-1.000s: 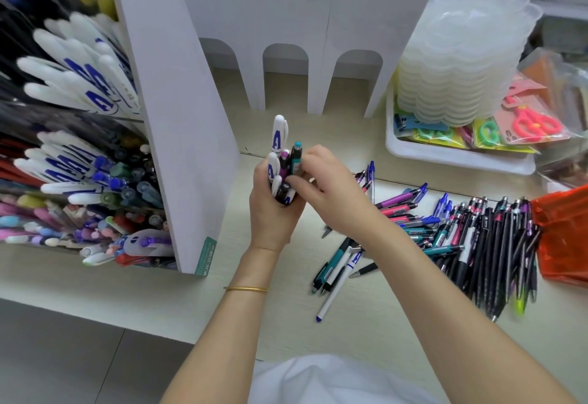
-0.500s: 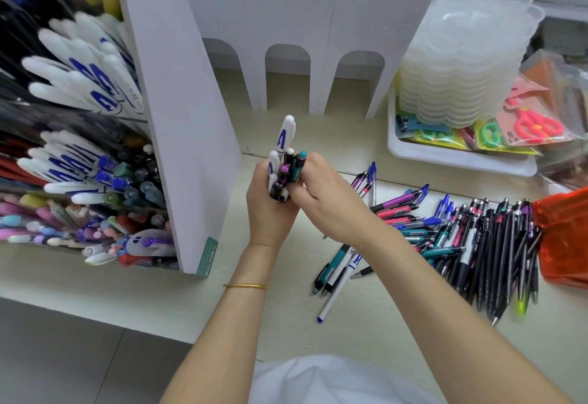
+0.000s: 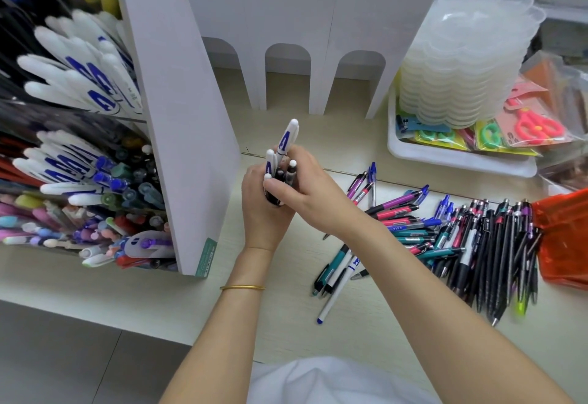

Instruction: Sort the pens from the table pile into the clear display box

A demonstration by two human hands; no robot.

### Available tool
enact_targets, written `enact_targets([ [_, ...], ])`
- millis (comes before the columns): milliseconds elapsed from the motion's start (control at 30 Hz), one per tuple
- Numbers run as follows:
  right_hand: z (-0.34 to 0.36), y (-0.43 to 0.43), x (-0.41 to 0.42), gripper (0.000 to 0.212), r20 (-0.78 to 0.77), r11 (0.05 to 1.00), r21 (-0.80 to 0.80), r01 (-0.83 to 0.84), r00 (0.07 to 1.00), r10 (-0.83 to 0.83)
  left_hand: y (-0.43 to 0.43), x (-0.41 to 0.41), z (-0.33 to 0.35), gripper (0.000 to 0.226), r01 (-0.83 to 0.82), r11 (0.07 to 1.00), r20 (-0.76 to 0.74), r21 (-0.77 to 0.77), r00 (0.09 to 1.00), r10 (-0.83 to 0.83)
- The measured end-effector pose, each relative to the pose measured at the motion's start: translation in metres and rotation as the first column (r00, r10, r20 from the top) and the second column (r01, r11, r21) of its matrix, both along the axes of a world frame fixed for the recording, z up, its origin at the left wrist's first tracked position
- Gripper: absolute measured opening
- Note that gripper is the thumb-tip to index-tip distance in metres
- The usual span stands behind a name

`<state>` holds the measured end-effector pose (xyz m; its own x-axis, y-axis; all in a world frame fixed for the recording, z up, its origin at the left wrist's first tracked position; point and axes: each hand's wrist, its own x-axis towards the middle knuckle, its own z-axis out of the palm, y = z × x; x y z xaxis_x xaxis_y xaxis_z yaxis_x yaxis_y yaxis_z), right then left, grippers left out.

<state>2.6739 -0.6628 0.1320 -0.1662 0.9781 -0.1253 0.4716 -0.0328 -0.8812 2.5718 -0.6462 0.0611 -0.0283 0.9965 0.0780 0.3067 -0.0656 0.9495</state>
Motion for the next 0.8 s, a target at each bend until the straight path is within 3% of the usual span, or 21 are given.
enact_targets([
  [67, -0.001, 0.002, -0.003, 0.021, 0.016, 0.999, 0.03, 0.025, 1.0, -0.026, 0.003, 0.0, -0.002, 0.015, 0.006, 1.0, -0.021, -0.001, 1.0, -0.006],
  [167, 0.001, 0.006, 0.0, 0.026, 0.048, 1.0, -0.005, 0.03, 0.998, -0.03, -0.002, 0.0, 0.005, 0.023, -0.051, 0.998, -0.115, -0.021, 0.992, 0.048],
  [233, 0.003, 0.006, 0.014, 0.023, -0.164, 0.991, -0.136, 0.012, 0.986, -0.035, -0.004, -0.002, 0.007, 0.027, -0.061, 0.997, -0.11, -0.051, 0.992, 0.055],
  [300, -0.002, 0.006, 0.035, 0.037, -0.366, 0.967, -0.244, 0.075, 0.916, -0.164, -0.003, -0.003, 0.012, 0.026, -0.081, 0.989, -0.028, -0.123, 0.997, 0.078],
  [333, -0.012, 0.007, 0.046, 0.043, -0.273, 0.959, -0.229, 0.167, 0.935, -0.228, -0.003, -0.004, 0.013, 0.026, -0.089, 0.98, 0.046, -0.177, 0.994, 0.098],
  [367, -0.023, 0.009, 0.056, 0.044, -0.051, 0.957, -0.153, 0.246, 0.965, -0.256, -0.003, -0.004, 0.016, 0.025, -0.075, 0.967, 0.14, -0.242, 0.984, 0.111],
  [400, -0.034, 0.011, 0.063, 0.044, 0.261, 0.964, -0.069, 0.256, 0.937, -0.23, -0.003, -0.004, 0.019, 0.022, -0.036, 0.95, 0.252, -0.311, 0.96, 0.119],
  [433, -0.045, 0.013, 0.067, 0.043, 0.535, 0.978, -0.034, 0.205, 0.83, -0.156, -0.004, -0.004, 0.022, 0.018, 0.029, 0.924, 0.368, -0.382, 0.922, 0.123],
  [500, -0.063, 0.011, 0.07, 0.042, 0.776, 0.995, -0.062, 0.082, 0.631, -0.003, -0.004, -0.004, 0.026, 0.011, 0.17, 0.862, 0.536, -0.477, 0.834, 0.132],
  [567, -0.068, 0.006, 0.07, 0.04, 0.819, 0.997, -0.075, 0.024, 0.571, 0.048, -0.005, -0.004, 0.027, 0.015, 0.278, 0.814, 0.632, -0.51, 0.763, 0.135],
  [667, -0.07, -0.003, 0.067, 0.035, 0.822, 0.999, -0.052, -0.015, 0.567, 0.052, -0.007, -0.005, 0.023, 0.022, 0.363, 0.767, 0.708, -0.53, 0.687, 0.164],
  [800, -0.074, -0.016, 0.062, 0.03, 0.809, 0.997, -0.043, -0.061, 0.583, 0.07, -0.007, -0.005, 0.021, 0.013, 0.398, 0.697, 0.737, -0.597, 0.615, 0.281],
])
